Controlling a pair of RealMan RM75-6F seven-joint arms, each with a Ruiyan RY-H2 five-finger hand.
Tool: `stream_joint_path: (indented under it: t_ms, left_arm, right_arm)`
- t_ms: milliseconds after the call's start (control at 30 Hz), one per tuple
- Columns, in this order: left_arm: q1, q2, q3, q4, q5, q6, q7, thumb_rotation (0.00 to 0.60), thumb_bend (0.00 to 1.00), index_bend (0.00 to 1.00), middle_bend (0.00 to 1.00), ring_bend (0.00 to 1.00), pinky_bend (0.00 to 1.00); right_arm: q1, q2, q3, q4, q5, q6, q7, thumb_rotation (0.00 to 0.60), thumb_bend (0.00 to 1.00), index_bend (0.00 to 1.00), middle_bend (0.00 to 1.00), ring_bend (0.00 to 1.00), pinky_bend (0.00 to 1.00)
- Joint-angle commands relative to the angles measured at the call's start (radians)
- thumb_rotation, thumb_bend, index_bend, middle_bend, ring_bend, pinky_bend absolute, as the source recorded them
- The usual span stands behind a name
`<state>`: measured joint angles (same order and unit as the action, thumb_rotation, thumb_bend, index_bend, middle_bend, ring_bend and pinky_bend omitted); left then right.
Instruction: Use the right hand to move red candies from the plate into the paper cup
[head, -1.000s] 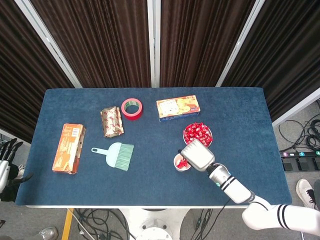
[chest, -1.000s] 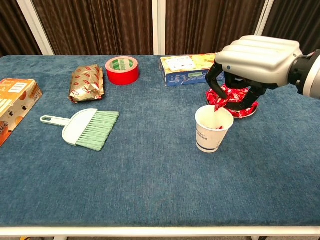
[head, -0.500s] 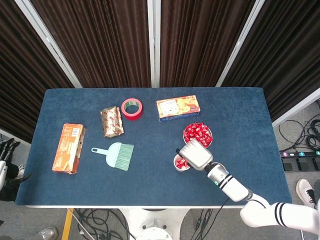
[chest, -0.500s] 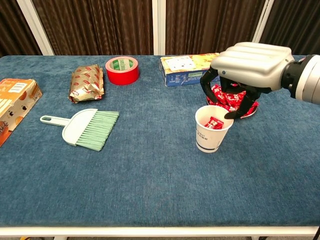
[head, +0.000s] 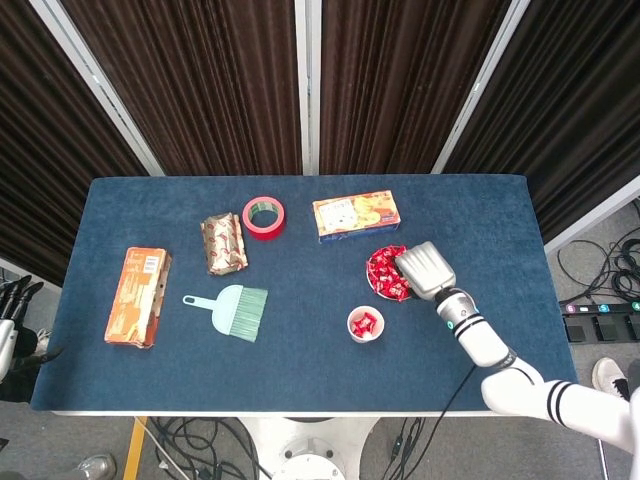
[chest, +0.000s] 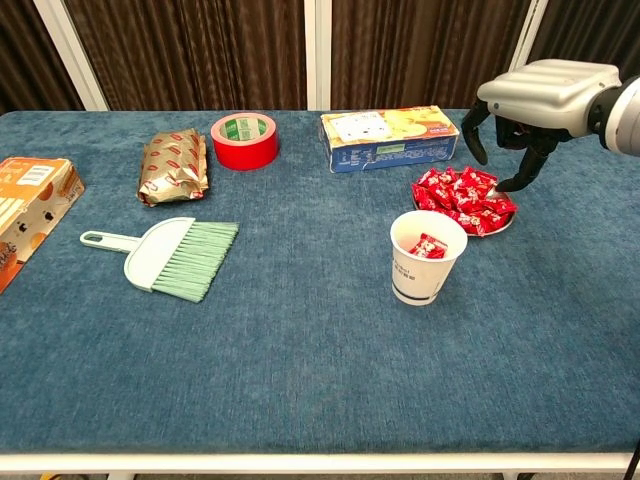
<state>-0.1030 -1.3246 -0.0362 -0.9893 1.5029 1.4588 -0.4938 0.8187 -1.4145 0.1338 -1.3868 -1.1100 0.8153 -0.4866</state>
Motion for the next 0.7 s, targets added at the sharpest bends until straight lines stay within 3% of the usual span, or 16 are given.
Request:
stream_joint_path:
  t_ms: [33,700]
  left_arm:
    - [0.0,0.001,-0.002,0.001,-0.002,0.001,-0.002,0.55,0.09,0.14,0.14,0.05,0.19]
    - [0.005,-0.017,-0.001,0.062,-0.012,-0.014,-0.056,0.554,0.09,0.14,0.14,0.05,0.19]
  right_arm:
    - [0.056,-0.082,0.009,0.161,0.05,-0.09,-0.003,0.6,0.14,0.54,1.0,1.0,0.91]
    - [0.15,-0.267,0.006,0.494,0.024,-0.218,0.071,0.6,0.15,0.49,1.0,1.0,0.91]
